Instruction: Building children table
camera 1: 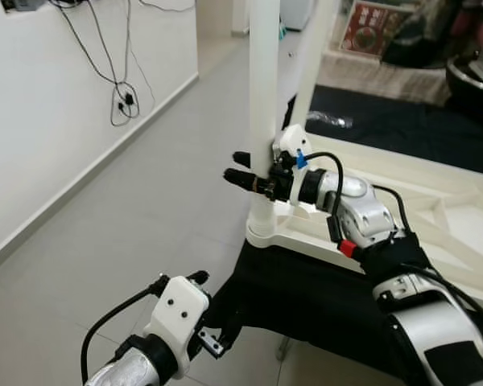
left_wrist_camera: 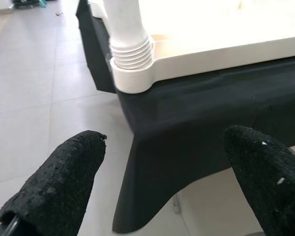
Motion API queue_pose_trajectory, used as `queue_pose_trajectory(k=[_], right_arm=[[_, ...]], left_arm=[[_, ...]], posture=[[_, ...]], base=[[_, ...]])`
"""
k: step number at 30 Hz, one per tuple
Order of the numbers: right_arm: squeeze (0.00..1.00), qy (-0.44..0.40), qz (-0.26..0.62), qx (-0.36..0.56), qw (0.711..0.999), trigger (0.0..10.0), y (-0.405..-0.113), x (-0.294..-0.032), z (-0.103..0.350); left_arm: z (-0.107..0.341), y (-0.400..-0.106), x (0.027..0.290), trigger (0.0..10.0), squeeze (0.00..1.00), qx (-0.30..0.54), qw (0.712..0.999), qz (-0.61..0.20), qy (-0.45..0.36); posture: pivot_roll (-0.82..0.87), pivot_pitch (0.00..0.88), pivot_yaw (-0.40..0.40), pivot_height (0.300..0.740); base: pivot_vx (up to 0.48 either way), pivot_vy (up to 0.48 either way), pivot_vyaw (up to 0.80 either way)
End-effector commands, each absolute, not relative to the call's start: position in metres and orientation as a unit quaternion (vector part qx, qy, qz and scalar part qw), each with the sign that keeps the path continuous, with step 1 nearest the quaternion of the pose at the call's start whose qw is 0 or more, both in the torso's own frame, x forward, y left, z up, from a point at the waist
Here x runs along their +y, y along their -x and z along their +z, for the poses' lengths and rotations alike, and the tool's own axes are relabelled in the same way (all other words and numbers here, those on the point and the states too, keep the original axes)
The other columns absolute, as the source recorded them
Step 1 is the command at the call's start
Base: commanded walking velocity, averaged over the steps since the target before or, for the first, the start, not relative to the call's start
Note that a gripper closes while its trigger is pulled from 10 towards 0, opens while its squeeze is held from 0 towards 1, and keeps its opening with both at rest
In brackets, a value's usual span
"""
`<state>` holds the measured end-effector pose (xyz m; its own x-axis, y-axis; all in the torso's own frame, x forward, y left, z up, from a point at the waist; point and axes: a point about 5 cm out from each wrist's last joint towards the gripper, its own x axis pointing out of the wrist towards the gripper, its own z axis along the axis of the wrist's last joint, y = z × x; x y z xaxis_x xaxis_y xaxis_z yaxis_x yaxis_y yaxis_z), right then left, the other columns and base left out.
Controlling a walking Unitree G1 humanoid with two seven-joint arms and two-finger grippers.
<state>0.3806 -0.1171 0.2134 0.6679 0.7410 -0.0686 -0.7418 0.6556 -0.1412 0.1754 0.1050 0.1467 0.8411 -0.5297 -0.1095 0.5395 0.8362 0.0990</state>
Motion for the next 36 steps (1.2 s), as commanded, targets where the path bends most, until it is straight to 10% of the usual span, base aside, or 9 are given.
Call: queue_pose_trajectory(k=[1,15,36], right_arm=[[0.00,0.064,0.338,0.087,0.935,10.0,-0.383,-0.134,0.181],[0.00,-0.013,0.048,0.088,0.995,10.0,-0.404,-0.165,0.190],[0.00,-0.078,-0.222,0.010,0.972,10.0,-0.382,-0.172,0.190]], left_arm=[[0.144,-0.175,0.104,10.0,0.00,0.040,0.959,-0.275,-0.057],[0.144,-0.177,0.103,10.0,0.00,0.039,0.960,-0.270,-0.054],[0.143,-0.177,0.103,10.0,0.00,0.036,0.961,-0.268,-0.054]], posture=[[0.15,0.136,-0.073,0.740],[0.14,0.144,-0.082,0.740],[0.15,0.134,-0.085,0.740]], base=[[0.000,0.000,0.00],[0.000,0.000,0.00],[0.000,0.000,0.00]])
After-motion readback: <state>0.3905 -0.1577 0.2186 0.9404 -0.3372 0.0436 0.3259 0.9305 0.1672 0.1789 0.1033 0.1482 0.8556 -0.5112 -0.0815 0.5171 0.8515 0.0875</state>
